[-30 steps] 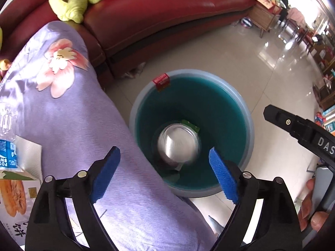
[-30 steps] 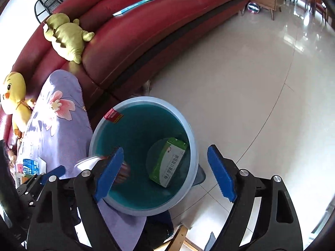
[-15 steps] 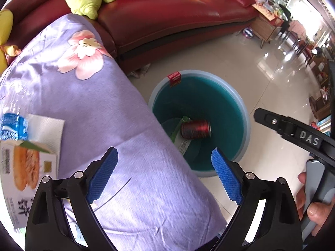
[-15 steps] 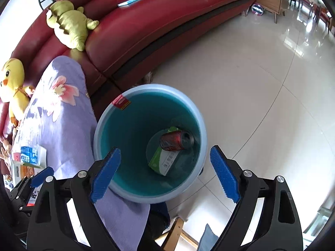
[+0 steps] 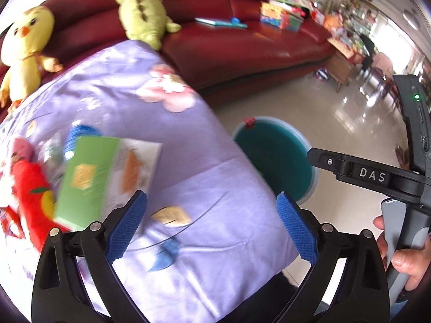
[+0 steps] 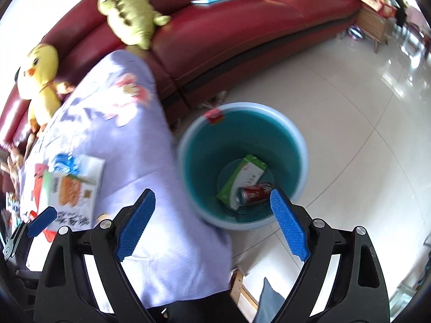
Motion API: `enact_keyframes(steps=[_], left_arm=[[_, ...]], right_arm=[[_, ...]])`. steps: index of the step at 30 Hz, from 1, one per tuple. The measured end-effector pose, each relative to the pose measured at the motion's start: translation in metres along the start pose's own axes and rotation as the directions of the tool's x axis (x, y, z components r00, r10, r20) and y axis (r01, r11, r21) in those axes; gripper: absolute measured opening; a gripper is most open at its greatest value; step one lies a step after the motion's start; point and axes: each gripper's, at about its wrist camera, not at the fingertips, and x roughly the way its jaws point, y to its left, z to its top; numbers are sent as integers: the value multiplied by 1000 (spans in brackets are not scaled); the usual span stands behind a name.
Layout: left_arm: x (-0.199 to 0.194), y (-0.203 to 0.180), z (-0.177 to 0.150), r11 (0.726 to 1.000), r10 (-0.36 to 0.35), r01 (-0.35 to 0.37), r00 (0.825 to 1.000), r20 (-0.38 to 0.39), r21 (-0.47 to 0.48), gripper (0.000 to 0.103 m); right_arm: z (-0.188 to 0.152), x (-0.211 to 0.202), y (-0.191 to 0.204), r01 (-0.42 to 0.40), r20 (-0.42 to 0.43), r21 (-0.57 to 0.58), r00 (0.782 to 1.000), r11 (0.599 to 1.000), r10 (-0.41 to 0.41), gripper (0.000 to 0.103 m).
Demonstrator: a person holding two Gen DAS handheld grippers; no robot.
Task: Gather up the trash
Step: 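Grasp the green box with the right tool while the left tool grasps the water bottle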
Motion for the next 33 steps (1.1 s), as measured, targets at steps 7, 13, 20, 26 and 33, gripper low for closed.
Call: enact_keyframes(steps=[7,13,20,26,33], left_arm=[[-37,71,-27,991,52,-47,998,39,-125,97],[-52,143,-52,966,106,-90,993,54,-244,97],[-54,216,-78,922,134,-114,991,28,-369,97],[-49,252,-93,901,129,-115,992,6,-418,97],[-45,268,-92,887,112,-99,994,3,-451,97]], right_arm=[[-8,-5,82,-45,-19,-111,999,993,43,83],[-15,0,165,-68,-45,-207,997,976,60,83],[-21,21,244,-39,-65,-278,998,960,22,83],[-20,49,270,24,-90,-285,995,958,-51,83],[-23,69,266,28,-134,-295,988,955,-71,83]])
